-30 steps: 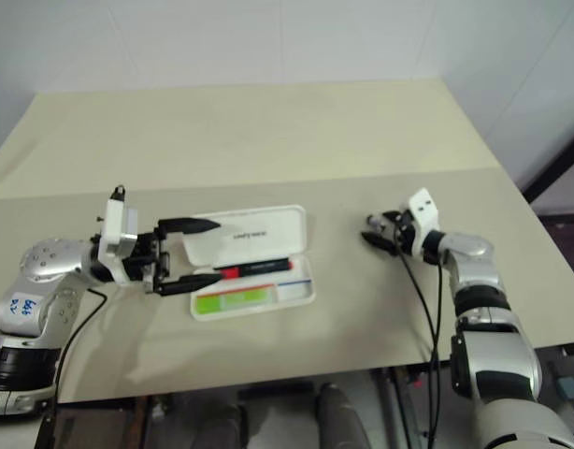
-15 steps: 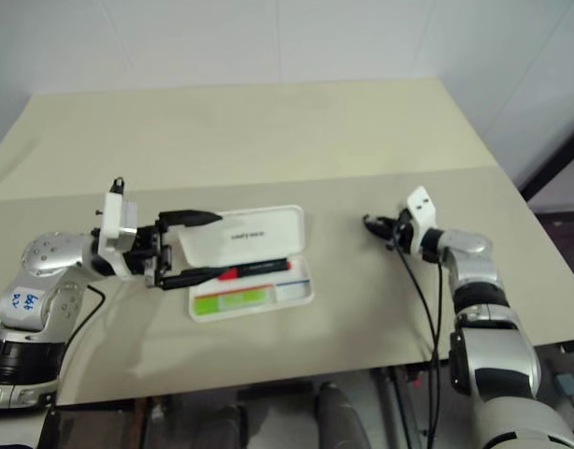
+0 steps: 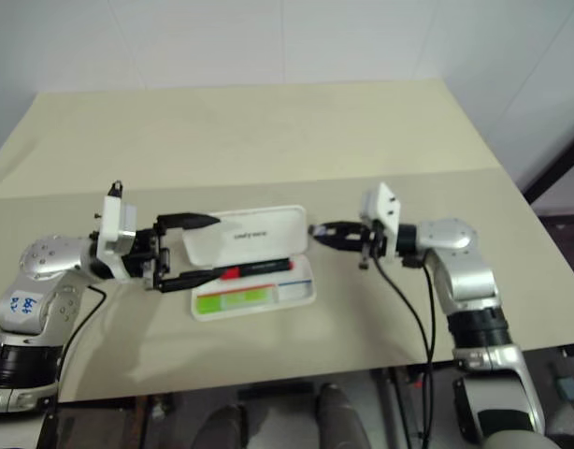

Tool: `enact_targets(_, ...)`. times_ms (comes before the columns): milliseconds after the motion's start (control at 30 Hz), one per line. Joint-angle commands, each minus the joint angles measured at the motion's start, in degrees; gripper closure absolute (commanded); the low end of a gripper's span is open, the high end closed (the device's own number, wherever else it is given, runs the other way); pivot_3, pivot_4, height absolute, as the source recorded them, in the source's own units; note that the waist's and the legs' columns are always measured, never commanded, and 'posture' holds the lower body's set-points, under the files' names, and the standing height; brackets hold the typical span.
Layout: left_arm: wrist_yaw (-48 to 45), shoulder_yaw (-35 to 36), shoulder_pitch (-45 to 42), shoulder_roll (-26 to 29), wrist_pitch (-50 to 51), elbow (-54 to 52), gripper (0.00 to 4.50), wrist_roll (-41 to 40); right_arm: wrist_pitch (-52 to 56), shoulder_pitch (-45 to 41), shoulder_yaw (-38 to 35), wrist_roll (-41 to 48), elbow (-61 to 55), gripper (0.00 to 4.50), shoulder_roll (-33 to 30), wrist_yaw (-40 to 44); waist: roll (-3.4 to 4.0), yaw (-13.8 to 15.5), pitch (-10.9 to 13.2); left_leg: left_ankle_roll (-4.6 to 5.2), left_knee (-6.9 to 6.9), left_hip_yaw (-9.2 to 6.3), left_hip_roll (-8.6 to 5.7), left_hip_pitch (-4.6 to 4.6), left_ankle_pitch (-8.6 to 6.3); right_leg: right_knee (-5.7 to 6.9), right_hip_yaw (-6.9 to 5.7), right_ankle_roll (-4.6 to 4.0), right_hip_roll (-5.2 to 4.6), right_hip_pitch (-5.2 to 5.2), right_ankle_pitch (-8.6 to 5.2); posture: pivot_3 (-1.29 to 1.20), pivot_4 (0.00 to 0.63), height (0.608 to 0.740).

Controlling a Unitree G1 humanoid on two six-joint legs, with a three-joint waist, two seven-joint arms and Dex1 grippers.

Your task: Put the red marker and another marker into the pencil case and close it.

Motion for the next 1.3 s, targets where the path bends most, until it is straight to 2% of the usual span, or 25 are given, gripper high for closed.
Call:
enact_targets(33,0.34,1.73,0.35,0.86,-0.42,-2.24,0.00,-0.49,2.04,1.00,2.61,1.94,-5.25,4.11,0.60,0.76,0.00,0.00,0.00,0.00,0.02,0.00,0.00,-0.01,0.00,0.00,0.00,0.00,0.00,0.00,0.00,0.00,0.150,0.740)
enact_targets(533,0.69,1.66,0.15,1.57,0.15,-2.90,0.00,-0.64,-2.16,-0.70,10.84,-2.49,4.46,4.11,2.40,4.99,-0.01,0.02,0.00,0.00,0.02,0.00,0.00,-0.01,0.00,-0.04,-0.01,0.00,0.00,0.00,0.00,0.00,0.150,0.740)
enact_targets(1067,0.95,1.96,0.36,2.17,0.41,-3.69,0.00,-0.59,-8.14,-3.09,11.93,-6.73,14.70,4.11,4.41,7.39,-0.01,-0.11,0.00,0.00,0.06,0.00,0.00,0.02,0.00,0.02,0.00,0.00,0.00,0.02,0.00,0.00,0.150,0.740)
enact_targets(1300,1.22,2.03,0.07,2.17,0.37,-3.84,0.00,-0.55,-11.37,-5.05,11.51,-7.68,16.97,1.69,5.25,7.54,-0.01,-0.16,0.00,0.00,0.06,0.00,0.00,0.03,0.00,0.05,0.00,0.00,0.00,0.02,0.00,0.00,0.150,0.740)
